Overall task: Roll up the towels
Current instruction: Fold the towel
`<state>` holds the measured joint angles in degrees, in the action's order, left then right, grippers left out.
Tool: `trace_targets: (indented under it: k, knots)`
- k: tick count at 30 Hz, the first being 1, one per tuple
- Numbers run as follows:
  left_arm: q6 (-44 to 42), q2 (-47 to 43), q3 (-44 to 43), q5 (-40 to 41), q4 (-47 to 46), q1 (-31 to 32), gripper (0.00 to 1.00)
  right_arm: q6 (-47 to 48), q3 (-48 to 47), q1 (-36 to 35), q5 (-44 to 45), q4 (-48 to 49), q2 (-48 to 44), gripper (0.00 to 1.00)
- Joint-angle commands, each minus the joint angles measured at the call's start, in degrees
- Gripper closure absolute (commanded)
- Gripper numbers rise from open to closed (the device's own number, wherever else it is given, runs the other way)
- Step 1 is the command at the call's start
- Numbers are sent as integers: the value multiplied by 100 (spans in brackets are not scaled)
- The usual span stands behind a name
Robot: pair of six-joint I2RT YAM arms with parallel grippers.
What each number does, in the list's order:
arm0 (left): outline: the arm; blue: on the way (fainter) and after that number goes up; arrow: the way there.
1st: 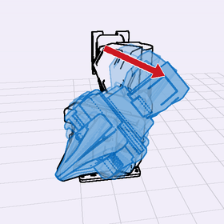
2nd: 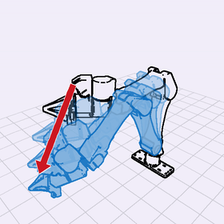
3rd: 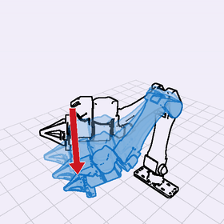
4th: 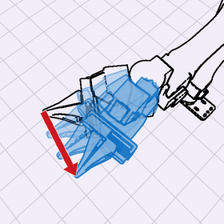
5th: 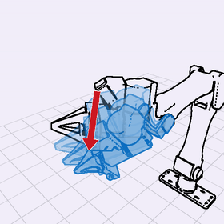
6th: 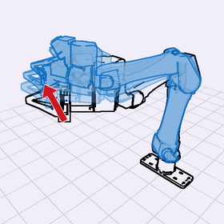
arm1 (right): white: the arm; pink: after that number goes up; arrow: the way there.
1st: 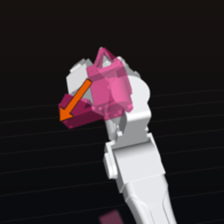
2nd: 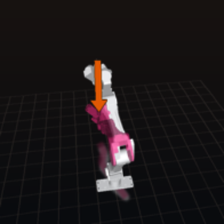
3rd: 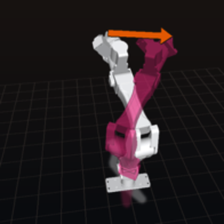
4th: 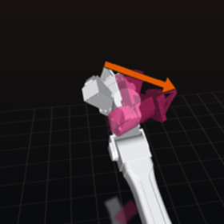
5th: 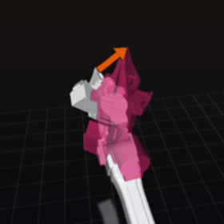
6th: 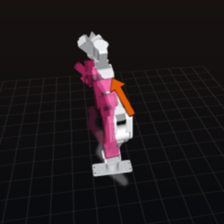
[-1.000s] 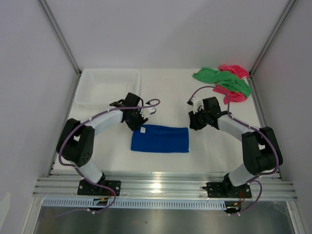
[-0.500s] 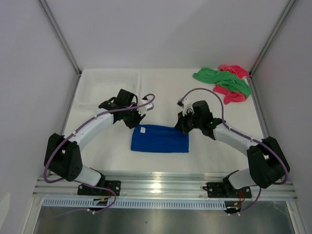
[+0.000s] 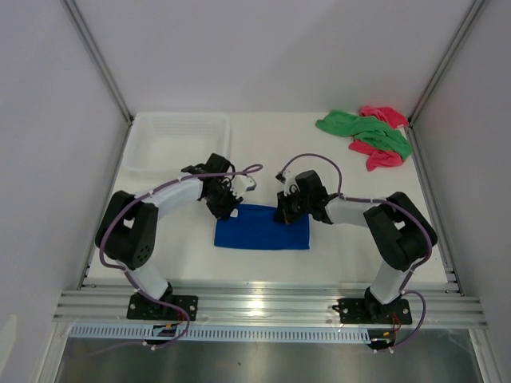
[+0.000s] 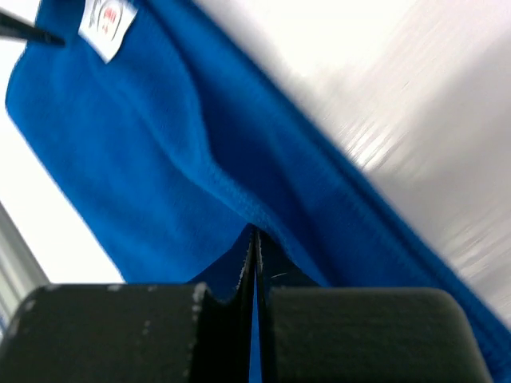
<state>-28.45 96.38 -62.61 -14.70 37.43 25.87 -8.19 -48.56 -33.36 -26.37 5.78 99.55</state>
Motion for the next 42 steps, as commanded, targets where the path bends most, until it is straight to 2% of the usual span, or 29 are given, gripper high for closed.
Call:
trace_targets:
  k: [1,6,12,17,22,26,32,39,42]
  knots:
    - [129,118,-155,143,-192,-47,66,-262,-269,93,342,546,65,100]
    - [138,100,-120,239,-315,-73,64,-579,-146,260,755,828,-32,100]
    - [419,-48,-129,345,-596,-135,58,-579,-233,515,914,775,302,100]
    - [463,-102,-146,450,-711,-152,55,-413,-347,577,1002,591,4,99]
    - [647,-110,-94,451,-798,-187,54,-175,-339,612,1650,-6,-899,83]
    - [639,-216,-76,511,-1000,-214,51,-60,12,743,1715,-366,-1429,72]
    - [639,240,-435,310,-843,-205,53,-183,601,902,1338,-131,-1570,69]
    - [586,540,-419,284,-719,-214,56,-201,698,981,1082,45,-1219,68]
    - [603,549,-462,266,-737,-223,69,-227,742,1051,976,248,-1052,69]
